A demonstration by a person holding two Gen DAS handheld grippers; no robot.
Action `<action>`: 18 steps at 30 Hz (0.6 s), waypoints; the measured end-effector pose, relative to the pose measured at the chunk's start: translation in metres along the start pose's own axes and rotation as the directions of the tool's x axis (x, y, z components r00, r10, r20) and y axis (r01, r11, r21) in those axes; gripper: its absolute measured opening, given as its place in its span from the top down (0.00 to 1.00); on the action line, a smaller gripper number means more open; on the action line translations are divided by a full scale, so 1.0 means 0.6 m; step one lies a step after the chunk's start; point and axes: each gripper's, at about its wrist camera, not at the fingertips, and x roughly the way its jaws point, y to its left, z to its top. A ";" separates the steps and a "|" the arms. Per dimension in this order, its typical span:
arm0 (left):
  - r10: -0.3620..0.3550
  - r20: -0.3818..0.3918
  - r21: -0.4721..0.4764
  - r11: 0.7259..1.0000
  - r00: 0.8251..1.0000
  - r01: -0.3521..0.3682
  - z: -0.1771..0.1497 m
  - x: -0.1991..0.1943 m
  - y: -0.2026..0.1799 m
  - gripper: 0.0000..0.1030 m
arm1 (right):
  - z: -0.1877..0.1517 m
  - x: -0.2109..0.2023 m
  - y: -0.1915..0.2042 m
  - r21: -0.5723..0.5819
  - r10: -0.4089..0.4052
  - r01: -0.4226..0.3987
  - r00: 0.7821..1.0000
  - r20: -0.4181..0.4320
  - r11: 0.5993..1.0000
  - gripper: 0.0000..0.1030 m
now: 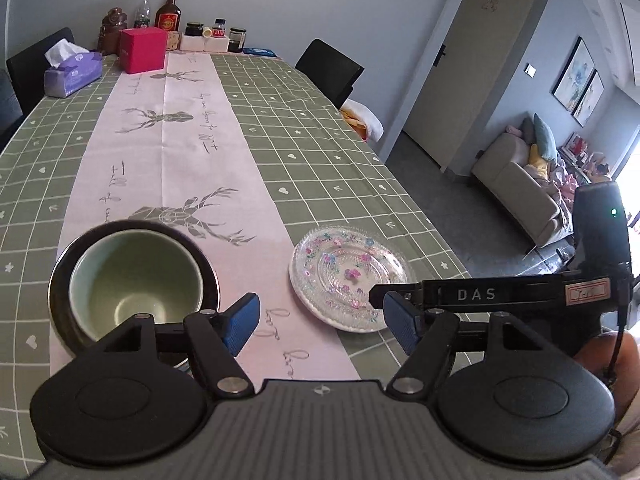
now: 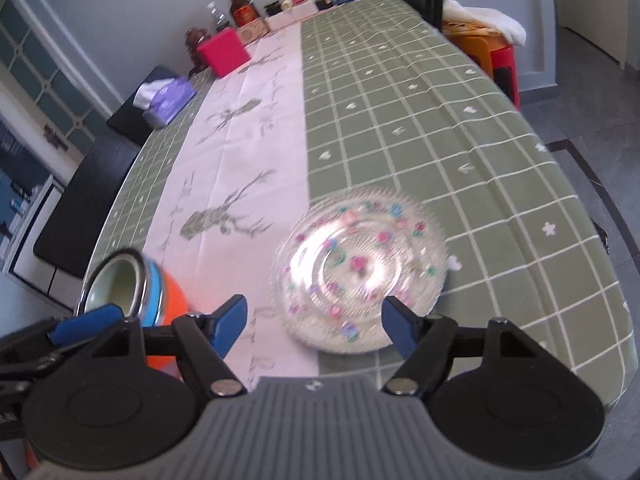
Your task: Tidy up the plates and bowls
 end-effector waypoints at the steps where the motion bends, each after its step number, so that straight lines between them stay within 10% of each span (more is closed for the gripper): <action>1: -0.010 -0.011 -0.009 1.000 1.000 0.010 -0.005 -0.006 0.006 0.20 | -0.006 0.003 0.009 -0.019 -0.001 0.001 1.000 -0.011 1.000 0.29; 18: 0.189 -0.121 -0.162 0.965 0.974 -0.208 -0.078 -0.072 0.153 0.20 | -0.061 0.041 0.142 -0.253 0.016 -0.041 0.995 -0.100 0.967 0.25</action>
